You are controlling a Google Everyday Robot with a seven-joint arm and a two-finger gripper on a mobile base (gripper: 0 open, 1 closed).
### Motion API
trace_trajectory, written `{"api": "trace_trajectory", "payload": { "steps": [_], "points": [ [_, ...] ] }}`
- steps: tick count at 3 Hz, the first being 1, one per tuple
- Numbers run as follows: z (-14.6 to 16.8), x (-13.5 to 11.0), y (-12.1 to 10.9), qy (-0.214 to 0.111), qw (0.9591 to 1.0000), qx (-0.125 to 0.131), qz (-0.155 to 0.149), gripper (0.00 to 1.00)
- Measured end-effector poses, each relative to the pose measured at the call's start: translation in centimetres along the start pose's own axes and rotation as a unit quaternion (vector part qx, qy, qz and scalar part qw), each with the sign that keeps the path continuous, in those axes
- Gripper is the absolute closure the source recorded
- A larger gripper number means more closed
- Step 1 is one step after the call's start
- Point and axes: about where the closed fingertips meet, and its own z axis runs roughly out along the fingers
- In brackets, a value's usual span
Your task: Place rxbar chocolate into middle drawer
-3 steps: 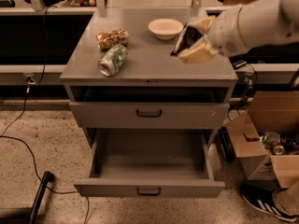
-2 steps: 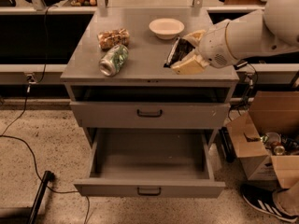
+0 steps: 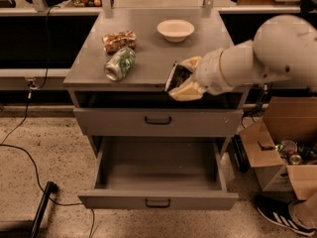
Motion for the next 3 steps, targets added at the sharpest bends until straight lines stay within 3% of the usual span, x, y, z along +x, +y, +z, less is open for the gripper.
{"api": "trace_trajectory", "payload": {
  "steps": [1,2,3],
  "points": [
    [3.0,1.5,2.4,-0.035,0.9994,0.004,0.002,1.00],
    [4.0,2.2,3.0,-0.073,0.9972,0.009,-0.012,1.00],
    [4.3,2.2,3.2,-0.076,0.9968,0.008,-0.024,1.00]
  ]
}}
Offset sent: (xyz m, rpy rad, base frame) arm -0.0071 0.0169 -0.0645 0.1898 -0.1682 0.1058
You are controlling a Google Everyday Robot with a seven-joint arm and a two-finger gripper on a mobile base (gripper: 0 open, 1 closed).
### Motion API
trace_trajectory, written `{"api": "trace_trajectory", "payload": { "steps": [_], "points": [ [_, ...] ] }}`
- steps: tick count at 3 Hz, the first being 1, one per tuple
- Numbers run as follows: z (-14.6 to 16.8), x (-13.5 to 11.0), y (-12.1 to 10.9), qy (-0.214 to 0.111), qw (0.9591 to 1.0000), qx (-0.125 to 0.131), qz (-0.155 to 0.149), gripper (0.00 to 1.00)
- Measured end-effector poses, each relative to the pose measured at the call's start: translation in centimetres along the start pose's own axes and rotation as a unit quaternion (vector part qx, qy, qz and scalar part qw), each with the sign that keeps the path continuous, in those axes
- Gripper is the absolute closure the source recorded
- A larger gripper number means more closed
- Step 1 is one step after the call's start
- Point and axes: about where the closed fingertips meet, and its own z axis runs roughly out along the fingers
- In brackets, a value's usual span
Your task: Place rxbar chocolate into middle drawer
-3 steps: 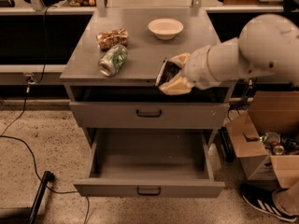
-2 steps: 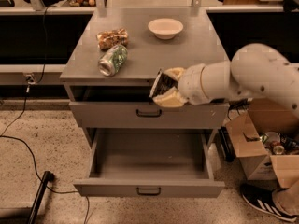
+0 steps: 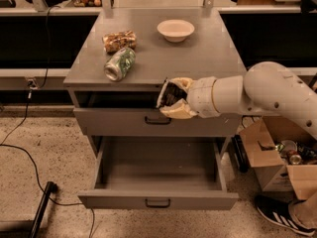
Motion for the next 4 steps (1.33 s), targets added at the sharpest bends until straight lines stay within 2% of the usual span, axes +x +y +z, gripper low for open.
{"api": "trace_trajectory", "payload": {
  "steps": [1,2,3,4],
  "points": [
    [1.2,3.2,2.0,0.004,0.9992,-0.040,-0.005,1.00],
    [1.7,7.8,4.8,0.001,0.9957,-0.092,-0.013,1.00],
    [1.9,11.8,7.5,0.021,0.9904,-0.134,-0.028,1.00],
    [1.9,12.1,7.7,0.023,0.9898,-0.138,-0.030,1.00]
  ]
}}
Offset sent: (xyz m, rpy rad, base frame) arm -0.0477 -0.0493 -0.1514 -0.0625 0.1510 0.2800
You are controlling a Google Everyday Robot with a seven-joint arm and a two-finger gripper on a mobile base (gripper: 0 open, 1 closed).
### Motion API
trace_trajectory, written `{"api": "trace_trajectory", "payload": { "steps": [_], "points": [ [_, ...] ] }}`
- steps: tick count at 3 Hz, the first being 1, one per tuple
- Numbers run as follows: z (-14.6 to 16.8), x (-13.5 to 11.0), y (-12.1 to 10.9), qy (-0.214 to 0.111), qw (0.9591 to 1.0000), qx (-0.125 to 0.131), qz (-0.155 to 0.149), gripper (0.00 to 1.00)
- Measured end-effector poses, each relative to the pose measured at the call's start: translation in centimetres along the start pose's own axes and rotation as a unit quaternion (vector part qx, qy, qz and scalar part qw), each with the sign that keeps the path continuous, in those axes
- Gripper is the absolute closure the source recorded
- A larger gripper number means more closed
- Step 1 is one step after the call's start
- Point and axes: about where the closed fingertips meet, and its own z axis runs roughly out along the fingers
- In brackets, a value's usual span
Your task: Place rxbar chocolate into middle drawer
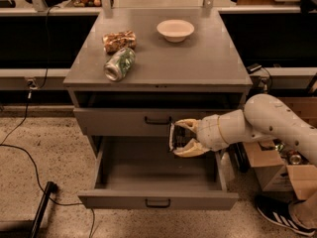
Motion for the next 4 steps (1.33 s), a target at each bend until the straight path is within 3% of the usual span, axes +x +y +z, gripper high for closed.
{"api": "trace_trajectory", "payload": {
  "steps": [1,2,3,4],
  "points": [
    [1.1,2.4,1.2,0.038,0.9980,-0.042,0.027,1.00],
    [1.9,7.4,2.8,0.104,0.9904,-0.079,0.044,1.00],
    [1.9,13.0,4.5,0.161,0.9804,-0.101,0.051,1.00],
    [2.0,15.7,5.4,0.167,0.9774,-0.126,0.032,1.00]
  ]
}}
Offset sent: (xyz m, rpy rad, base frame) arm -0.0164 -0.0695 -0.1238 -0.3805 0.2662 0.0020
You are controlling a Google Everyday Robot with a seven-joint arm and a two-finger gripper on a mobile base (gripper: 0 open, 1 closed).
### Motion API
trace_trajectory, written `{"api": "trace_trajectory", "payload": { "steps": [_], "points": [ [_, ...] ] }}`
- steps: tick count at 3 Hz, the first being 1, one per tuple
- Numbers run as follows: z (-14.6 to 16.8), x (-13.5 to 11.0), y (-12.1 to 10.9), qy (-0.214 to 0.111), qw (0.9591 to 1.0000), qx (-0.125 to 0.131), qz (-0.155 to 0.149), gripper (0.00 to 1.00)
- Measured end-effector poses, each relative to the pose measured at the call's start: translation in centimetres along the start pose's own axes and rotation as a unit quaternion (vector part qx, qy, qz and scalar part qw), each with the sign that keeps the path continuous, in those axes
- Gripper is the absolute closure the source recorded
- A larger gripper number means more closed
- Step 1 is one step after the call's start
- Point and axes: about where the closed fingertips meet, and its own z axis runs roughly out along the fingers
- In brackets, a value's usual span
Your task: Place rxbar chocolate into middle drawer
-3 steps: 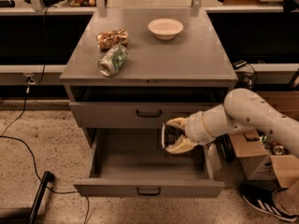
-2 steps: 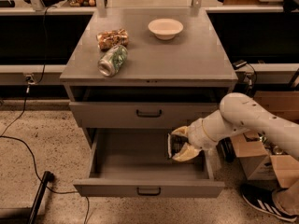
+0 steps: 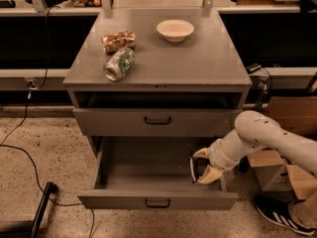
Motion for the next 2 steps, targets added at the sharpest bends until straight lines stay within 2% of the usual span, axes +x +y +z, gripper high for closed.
{"api": "trace_trajectory", "payload": {
  "steps": [1,2],
  "points": [
    [0.3,-0.2,0.0,-0.001,1.0000,-0.008,-0.003,1.00],
    [2.6,-0.4,-2.0,-0.033,0.9987,0.004,0.039,1.00]
  ]
}}
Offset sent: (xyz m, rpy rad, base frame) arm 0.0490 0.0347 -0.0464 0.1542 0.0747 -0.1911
